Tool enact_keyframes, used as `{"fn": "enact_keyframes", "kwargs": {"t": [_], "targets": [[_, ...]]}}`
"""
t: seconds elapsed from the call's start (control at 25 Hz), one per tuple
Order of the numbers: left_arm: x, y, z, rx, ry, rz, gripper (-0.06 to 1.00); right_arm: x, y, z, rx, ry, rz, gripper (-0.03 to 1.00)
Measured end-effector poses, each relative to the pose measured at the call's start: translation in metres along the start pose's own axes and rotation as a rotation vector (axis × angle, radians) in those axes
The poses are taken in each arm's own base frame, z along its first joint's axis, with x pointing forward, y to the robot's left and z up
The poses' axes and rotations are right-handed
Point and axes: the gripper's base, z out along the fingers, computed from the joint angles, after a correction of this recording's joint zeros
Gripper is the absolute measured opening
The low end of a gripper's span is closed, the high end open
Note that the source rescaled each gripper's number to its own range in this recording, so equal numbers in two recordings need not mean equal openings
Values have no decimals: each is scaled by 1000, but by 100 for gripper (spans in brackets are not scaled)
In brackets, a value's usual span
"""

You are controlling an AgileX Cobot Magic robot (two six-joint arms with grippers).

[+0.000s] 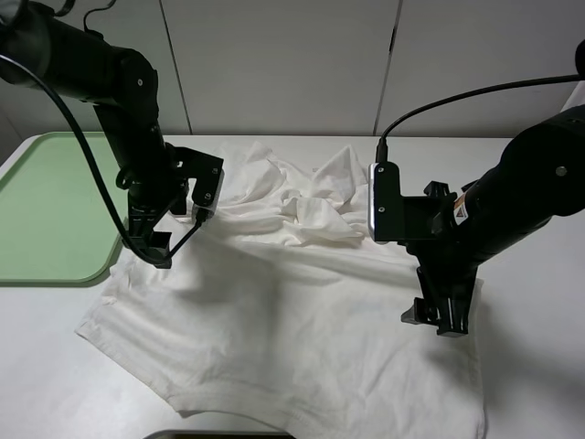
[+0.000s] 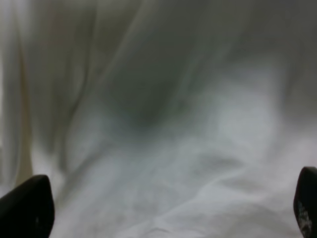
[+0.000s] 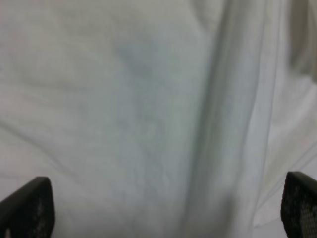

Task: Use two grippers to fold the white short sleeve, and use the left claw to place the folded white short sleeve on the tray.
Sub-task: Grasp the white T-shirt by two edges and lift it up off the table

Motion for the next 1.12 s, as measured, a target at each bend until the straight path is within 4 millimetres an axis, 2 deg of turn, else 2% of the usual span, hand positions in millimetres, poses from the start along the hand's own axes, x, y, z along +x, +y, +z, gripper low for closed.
{"fn": "enact_keyframes", "kwargs": {"t": [0.24, 0.32, 0.6, 0.8, 0.96, 1.12], "targets": [[0, 8, 18, 36, 18, 20, 96, -1, -1, 0, 9, -10, 3, 100], [0, 10, 19, 33, 16, 28, 96, -1, -1, 0, 9, -12, 7, 100], [28, 19, 21, 68, 55, -3, 96, -2, -1, 0, 5, -20, 25, 100], [29, 18, 21, 74, 57, -4, 96, -3, -3, 0, 28, -38, 23, 100], [29, 18, 21, 75, 56, -4, 96, -2, -3, 10, 16, -13, 5, 100], [29, 18, 21, 75, 56, 8, 96, 0, -2, 28, -16, 20, 7, 100]]}}
